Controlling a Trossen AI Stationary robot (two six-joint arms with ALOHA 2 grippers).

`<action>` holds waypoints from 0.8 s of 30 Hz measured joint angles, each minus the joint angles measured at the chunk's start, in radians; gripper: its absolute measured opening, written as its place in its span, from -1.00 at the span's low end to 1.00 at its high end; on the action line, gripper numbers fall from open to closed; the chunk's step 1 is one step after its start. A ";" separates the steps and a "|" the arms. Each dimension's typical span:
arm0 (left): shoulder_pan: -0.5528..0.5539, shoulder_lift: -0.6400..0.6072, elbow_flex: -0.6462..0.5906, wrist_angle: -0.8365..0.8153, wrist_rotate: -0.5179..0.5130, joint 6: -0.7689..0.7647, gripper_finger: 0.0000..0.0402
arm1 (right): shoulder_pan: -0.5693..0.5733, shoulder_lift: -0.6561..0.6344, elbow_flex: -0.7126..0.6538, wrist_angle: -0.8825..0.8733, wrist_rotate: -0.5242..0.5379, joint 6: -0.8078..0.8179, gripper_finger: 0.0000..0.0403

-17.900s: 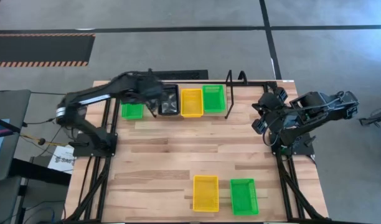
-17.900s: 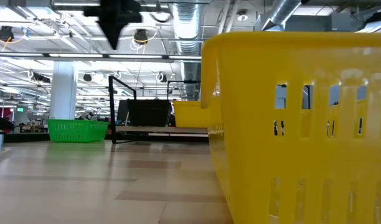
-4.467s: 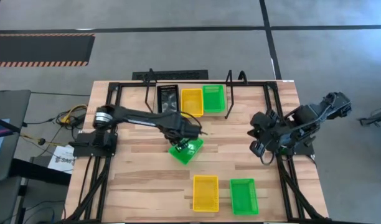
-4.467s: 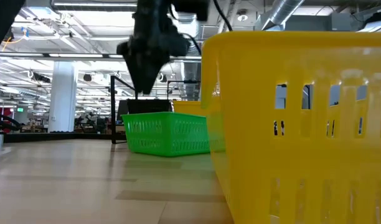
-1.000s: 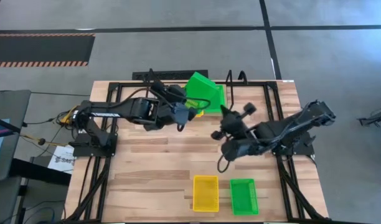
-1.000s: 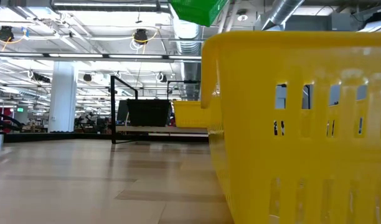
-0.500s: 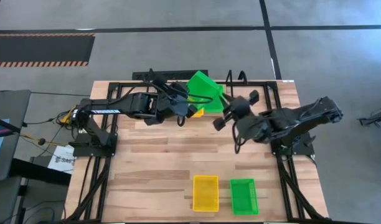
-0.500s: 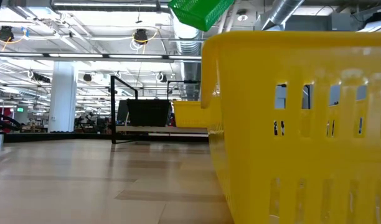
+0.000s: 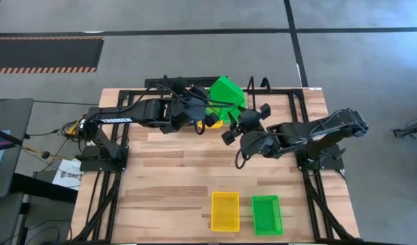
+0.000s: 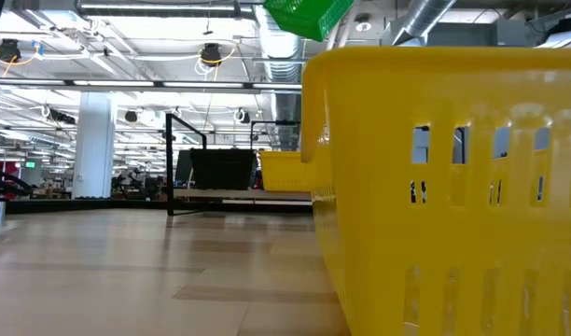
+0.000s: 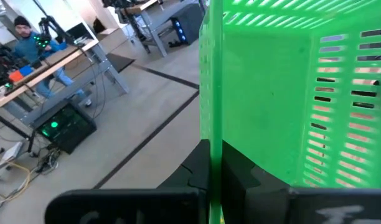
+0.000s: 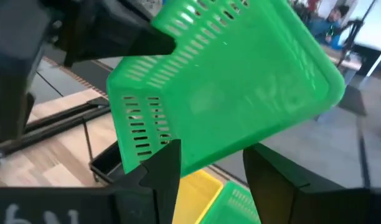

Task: Stack baskets on shelf by color
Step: Stack the top green bin on top of the stacked green bins on the shelf

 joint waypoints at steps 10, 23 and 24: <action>0.002 0.000 0.000 0.002 0.000 -0.003 -1.00 | -0.045 -0.019 0.000 0.025 0.009 -0.159 -0.17; 0.000 0.000 0.002 -0.008 0.043 -0.003 -1.00 | -0.062 -0.027 0.000 -0.003 0.006 -0.325 -0.90; -0.001 0.000 0.002 -0.011 0.060 -0.003 -1.00 | -0.063 -0.027 0.001 -0.016 0.009 -0.326 -0.94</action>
